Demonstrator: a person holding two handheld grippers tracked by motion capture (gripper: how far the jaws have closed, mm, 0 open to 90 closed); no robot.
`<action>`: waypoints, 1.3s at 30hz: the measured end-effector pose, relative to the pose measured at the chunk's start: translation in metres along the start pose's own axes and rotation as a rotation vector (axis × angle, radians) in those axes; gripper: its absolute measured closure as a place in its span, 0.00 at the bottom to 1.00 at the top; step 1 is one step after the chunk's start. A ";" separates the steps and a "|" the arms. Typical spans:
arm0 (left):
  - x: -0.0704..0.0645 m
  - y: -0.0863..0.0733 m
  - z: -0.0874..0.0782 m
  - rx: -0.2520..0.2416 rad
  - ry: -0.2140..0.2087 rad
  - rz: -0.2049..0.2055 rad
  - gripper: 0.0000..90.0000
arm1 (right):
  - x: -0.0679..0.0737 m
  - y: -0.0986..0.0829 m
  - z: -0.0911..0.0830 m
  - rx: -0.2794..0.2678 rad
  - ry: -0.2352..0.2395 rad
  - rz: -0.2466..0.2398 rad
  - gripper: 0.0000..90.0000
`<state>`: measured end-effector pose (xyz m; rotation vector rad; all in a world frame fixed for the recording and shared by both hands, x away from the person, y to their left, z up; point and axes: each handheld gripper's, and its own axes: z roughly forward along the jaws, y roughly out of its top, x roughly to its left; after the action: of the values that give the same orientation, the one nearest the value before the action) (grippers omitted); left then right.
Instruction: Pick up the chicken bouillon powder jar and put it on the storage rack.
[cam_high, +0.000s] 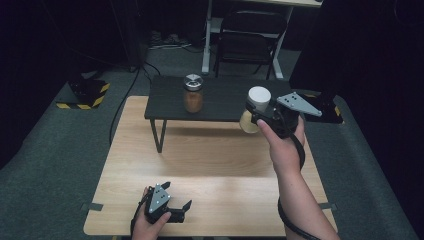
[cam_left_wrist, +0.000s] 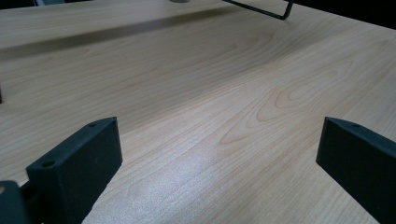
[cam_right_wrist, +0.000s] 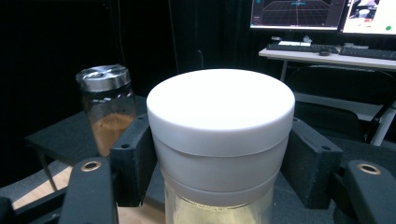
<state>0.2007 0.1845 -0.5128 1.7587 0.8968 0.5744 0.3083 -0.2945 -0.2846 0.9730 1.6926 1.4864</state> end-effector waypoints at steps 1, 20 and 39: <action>0.000 0.000 0.000 -0.001 0.000 -0.002 0.01 | -0.001 0.001 0.002 0.001 -0.003 0.001 0.37; 0.002 -0.001 -0.001 -0.003 -0.008 -0.005 0.01 | -0.011 0.018 0.039 0.014 -0.049 0.002 0.37; 0.003 -0.003 -0.004 -0.008 -0.008 -0.008 0.01 | -0.017 0.026 0.073 0.039 -0.071 0.006 0.37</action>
<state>0.1990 0.1892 -0.5141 1.7486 0.8947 0.5637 0.3822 -0.2724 -0.2670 1.0401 1.6752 1.4101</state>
